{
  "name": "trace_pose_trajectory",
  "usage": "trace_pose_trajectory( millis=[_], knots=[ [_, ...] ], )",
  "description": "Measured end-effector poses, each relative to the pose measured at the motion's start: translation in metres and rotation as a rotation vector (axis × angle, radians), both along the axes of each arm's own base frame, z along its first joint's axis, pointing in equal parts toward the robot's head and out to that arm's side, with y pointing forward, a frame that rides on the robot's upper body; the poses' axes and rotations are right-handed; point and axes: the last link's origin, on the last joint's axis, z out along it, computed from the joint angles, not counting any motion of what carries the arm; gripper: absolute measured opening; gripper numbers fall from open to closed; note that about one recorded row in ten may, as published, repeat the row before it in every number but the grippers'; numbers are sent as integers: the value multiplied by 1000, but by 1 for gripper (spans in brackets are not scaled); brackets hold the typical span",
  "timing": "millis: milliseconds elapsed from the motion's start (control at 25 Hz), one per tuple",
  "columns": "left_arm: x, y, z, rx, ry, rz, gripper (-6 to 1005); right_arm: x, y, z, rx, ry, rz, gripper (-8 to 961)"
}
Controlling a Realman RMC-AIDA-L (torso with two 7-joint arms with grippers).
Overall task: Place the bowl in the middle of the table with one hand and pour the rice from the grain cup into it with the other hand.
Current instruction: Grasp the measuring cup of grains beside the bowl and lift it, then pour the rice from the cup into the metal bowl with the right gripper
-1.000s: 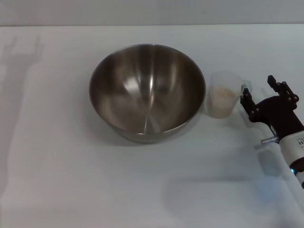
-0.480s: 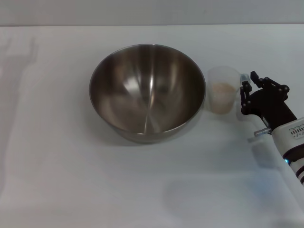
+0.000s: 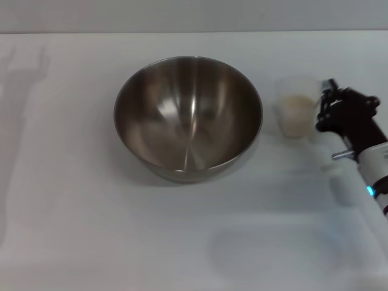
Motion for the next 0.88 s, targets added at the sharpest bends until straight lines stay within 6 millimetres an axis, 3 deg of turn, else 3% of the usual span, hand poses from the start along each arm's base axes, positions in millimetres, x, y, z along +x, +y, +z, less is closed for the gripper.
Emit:
trace_pose_trajectory(
  millis=[120,200,240,280,400,440,480,560,600,640,880],
  knots=[
    [0,0,0,-2,0,2,638,-4,3,13,78,22,27,18],
    [1,2,-1,-6,0,2,638,-21,14,34,194,13,126,18],
    [1,3,-2,-8,0,1,638,-21,14,34,194,13,126,17],
    [2,4,-2,-9,1,0,638,-38,28,42,239,-62,221,17],
    [3,5,-2,-10,1,-2,638,-51,36,43,254,-142,282,17],
    [5,7,-3,-12,3,-5,638,-65,45,40,263,-264,350,17],
    [5,7,-3,-12,3,-6,638,-65,45,40,263,-264,350,17],
    [7,9,-3,-14,3,-9,638,-87,53,29,268,-467,466,17],
    [7,9,-3,-14,3,-9,638,-87,53,29,268,-467,466,18],
    [8,9,-4,-14,3,-10,638,-97,54,20,273,-601,529,18],
    [9,9,-4,-11,0,-14,638,-108,55,-2,267,-903,641,18]
  ],
)
